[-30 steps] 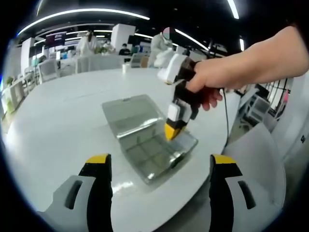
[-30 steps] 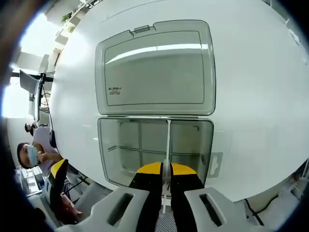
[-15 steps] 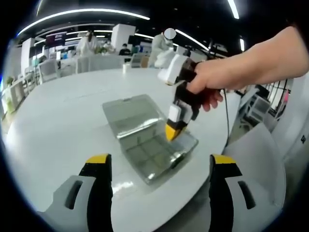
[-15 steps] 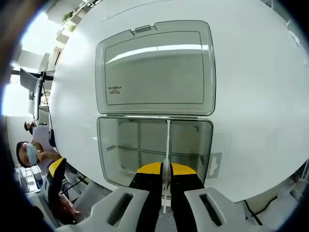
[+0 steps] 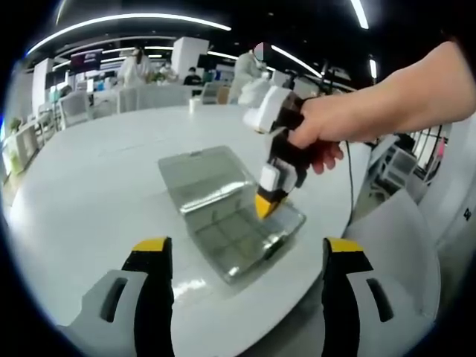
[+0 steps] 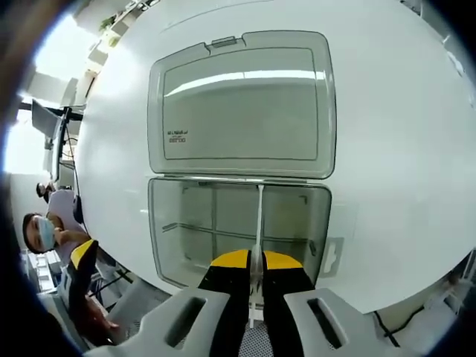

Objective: Insert the divider into the dual guide fixture by aligning both edges with the guide slots and pushing it downward to the bottom, including one-sided entry, uneven engagement, binding, and posture correction.

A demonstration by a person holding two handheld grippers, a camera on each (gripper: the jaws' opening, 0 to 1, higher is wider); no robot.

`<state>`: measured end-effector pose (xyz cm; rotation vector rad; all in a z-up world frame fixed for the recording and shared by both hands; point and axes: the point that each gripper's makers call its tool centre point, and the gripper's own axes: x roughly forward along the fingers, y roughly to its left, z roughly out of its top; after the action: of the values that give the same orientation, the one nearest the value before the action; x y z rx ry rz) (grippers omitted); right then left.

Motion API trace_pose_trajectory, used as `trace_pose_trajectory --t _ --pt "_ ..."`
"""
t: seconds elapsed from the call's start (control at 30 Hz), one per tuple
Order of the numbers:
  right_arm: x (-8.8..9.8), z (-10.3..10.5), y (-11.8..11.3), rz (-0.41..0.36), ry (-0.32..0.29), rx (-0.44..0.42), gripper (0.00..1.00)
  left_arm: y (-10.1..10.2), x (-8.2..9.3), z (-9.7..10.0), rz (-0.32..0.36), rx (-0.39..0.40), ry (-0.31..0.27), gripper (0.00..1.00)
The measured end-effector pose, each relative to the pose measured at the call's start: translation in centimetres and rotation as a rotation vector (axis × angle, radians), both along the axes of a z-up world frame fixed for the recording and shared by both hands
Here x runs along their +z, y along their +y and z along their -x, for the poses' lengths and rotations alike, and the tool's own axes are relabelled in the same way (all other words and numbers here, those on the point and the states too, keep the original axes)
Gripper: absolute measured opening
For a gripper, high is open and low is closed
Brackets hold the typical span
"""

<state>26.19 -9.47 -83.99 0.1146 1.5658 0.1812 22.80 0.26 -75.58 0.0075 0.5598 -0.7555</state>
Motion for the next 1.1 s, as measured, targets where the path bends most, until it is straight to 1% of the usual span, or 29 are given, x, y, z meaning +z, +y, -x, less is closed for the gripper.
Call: trace_pose_trajectory --t 0.4,0.43,0.63,0.83,0.9,1.1 --pt "-0.8 -0.2 0.2 0.044 0.002 0.056 0.00 0.1 -0.1 0.0 -0.003 0.001 0.004 0.81" --pt "-0.9 -0.2 0.1 0.052 0.000 0.071 0.00 0.1 -0.1 0.1 -0.004 0.000 0.004 0.81" --pt "-1.3 -0.1 0.1 0.072 -0.007 0.096 0.00 0.2 -0.2 0.0 -0.007 0.003 0.007 0.81" --pt "-1.6 0.3 0.2 0.099 -0.020 0.129 0.00 0.3 -0.3 0.0 -0.007 0.003 0.009 0.81" --pt "-1.5 0.6 0.2 0.103 -0.022 0.133 0.00 0.3 -0.3 0.0 -0.008 0.006 0.010 0.81" --pt "-1.9 0.0 0.0 0.116 -0.025 0.148 0.00 0.5 -0.3 -0.1 -0.004 0.013 0.011 0.81"
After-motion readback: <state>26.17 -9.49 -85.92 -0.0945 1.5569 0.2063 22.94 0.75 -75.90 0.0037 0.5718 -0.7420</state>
